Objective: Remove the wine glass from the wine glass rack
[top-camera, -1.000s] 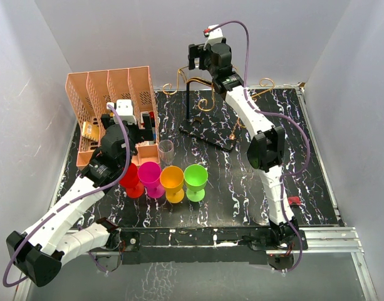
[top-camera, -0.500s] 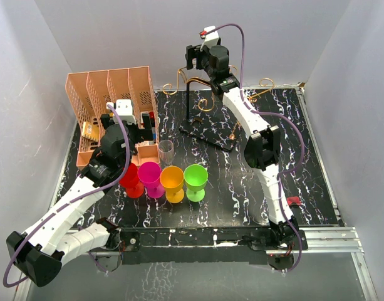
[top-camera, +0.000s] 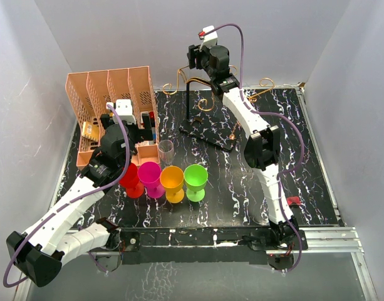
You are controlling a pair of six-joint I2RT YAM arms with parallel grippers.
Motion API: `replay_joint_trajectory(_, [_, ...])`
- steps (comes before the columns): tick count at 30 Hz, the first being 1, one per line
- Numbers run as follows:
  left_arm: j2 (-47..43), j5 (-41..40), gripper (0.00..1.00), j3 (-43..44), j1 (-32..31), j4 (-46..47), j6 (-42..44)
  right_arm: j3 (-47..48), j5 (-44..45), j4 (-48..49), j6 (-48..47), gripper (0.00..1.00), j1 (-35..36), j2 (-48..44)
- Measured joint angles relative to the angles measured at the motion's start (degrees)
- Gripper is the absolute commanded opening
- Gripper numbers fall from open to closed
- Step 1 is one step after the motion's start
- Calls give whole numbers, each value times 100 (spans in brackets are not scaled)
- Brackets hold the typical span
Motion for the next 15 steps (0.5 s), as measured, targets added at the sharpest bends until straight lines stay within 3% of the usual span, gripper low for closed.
replay_joint_trajectory(4, [0,0,97,0,0,0,0,0,-37,22,-28,35,0,0])
replay_joint_trajectory(7, [0,0,97,0,4,0,0,0,-72,33,-42,22,0,0])
replay_joint_trajectory(15, [0,0,97,0,28,0,0,-46,-81,238,35,13,0,-2])
